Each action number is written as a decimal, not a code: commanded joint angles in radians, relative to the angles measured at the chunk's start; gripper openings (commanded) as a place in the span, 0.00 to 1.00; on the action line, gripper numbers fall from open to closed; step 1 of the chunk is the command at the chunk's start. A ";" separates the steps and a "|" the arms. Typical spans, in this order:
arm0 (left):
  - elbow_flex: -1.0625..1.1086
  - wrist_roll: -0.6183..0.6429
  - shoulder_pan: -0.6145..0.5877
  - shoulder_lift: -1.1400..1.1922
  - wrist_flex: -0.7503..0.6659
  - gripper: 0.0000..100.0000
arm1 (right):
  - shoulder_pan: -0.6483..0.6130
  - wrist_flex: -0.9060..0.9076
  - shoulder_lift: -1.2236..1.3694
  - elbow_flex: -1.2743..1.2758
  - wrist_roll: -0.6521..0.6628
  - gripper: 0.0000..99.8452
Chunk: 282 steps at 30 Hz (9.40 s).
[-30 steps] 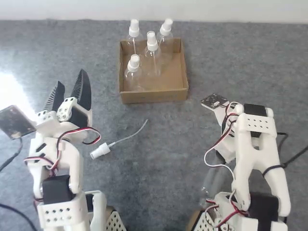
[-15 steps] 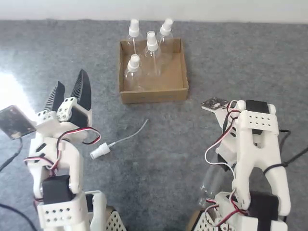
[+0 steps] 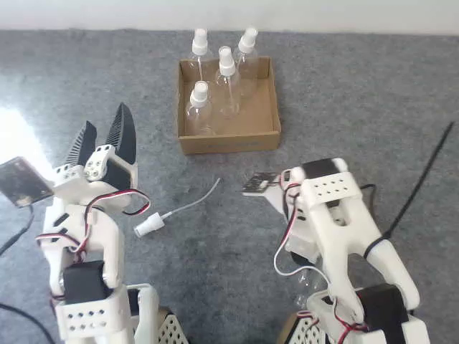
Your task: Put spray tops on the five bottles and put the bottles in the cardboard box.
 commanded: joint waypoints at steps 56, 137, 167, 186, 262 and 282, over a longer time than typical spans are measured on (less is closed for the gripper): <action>-0.019 0.003 -0.006 -0.011 -0.031 0.22 | 0.045 -0.174 -0.050 0.196 0.261 0.02; -0.018 0.003 -0.005 -0.011 -0.032 0.22 | -0.242 -0.314 -0.394 0.425 0.680 0.32; -0.018 0.003 -0.005 -0.011 -0.032 0.22 | -0.317 -0.341 -0.335 0.371 0.476 0.17; -0.019 0.003 -0.005 -0.011 -0.032 0.22 | -0.315 -0.231 -0.344 0.064 0.109 0.14; -0.605 -0.109 -0.063 0.790 0.911 0.30 | -0.269 -0.412 -0.702 0.140 -0.881 0.10; -0.289 0.210 0.009 0.848 0.661 0.32 | -0.242 -0.414 -0.704 0.141 -0.881 0.10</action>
